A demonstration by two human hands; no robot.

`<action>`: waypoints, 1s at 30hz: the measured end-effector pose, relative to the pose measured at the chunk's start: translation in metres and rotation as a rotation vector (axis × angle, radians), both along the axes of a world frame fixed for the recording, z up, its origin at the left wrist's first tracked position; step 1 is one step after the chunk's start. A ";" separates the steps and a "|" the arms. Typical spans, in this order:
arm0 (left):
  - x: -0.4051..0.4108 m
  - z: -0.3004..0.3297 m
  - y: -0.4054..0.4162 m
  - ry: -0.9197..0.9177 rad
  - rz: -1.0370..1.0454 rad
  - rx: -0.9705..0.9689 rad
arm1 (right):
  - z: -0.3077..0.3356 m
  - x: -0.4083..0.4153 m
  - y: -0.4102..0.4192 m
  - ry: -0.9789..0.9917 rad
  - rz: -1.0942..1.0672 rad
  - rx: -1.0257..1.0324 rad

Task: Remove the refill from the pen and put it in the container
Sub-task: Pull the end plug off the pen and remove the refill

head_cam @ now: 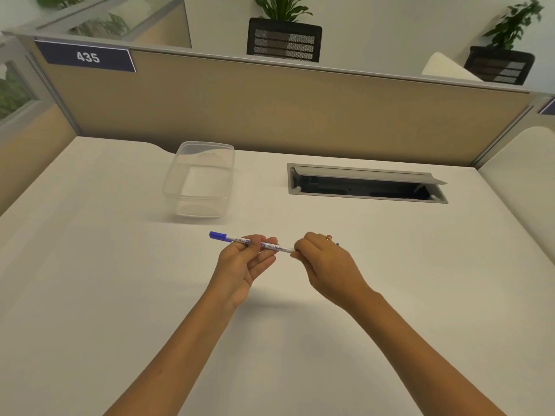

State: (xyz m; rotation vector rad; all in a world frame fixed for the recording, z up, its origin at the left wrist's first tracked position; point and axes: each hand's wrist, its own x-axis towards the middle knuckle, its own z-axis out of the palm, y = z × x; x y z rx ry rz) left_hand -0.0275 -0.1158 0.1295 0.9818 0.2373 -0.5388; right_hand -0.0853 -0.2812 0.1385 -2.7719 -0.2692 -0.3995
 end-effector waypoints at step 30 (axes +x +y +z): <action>-0.007 0.010 0.000 -0.300 -0.061 -0.023 | 0.027 -0.004 0.005 0.876 -0.436 1.705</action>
